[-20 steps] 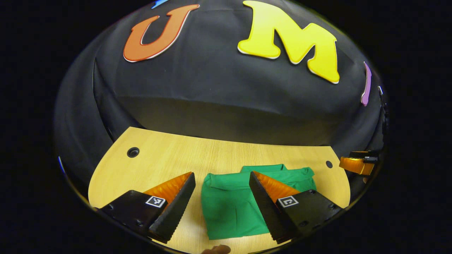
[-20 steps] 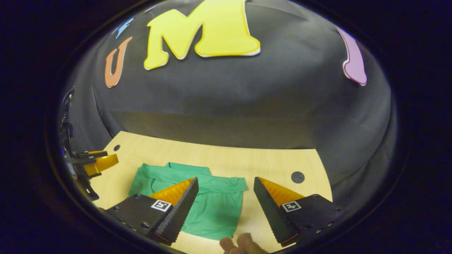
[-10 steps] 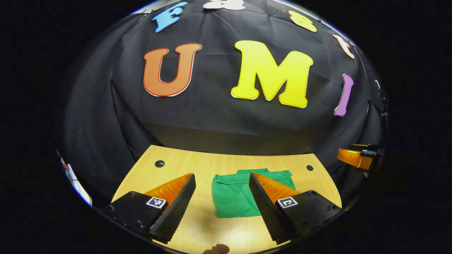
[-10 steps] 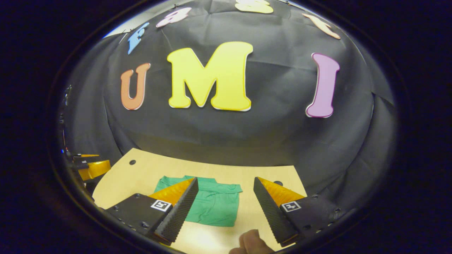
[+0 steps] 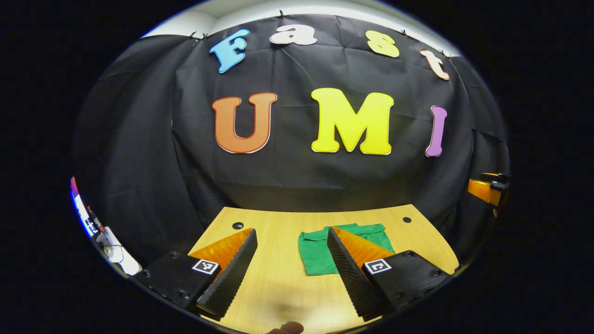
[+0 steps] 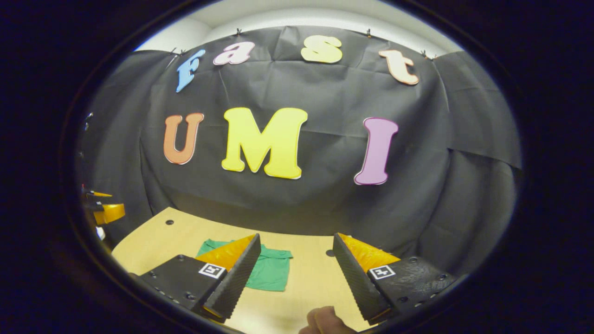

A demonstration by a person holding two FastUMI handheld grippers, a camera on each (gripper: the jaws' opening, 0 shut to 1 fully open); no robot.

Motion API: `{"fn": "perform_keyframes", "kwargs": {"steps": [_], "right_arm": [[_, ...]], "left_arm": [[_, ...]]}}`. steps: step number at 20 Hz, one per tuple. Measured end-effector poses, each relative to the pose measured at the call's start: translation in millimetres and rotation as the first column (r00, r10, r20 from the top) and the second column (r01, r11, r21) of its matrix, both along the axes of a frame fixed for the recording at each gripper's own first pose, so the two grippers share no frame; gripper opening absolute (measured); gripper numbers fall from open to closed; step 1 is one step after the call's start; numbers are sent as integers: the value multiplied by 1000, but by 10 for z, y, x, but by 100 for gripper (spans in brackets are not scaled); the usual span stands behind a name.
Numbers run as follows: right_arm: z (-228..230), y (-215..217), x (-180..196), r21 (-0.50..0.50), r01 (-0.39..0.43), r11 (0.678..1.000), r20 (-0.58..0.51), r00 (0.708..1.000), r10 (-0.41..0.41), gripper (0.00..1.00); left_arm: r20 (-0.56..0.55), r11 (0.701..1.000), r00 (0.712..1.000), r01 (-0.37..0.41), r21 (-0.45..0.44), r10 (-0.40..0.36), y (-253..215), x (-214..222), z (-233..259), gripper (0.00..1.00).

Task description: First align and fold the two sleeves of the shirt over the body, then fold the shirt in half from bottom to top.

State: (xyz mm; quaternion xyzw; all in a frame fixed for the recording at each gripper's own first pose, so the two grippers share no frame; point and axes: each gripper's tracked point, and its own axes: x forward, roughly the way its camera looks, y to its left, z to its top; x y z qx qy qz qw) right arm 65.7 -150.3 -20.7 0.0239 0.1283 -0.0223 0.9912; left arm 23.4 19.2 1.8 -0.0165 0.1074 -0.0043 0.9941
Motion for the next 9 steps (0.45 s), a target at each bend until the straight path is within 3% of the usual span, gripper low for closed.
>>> {"fn": "perform_keyframes", "kwargs": {"steps": [3, 9], "right_arm": [[-33, 242, -355, 80, -36, 996, -44, 998, 40, 96], [59, 499, -546, 53, -15, 998, -5, 1000, 16, 96]], "left_arm": [[19, 1000, 1000, -25, -2, 25, 19, -223, 57, 98], [76, 998, 995, 62, 2, -62, -216, -372, 169, 98]]}}
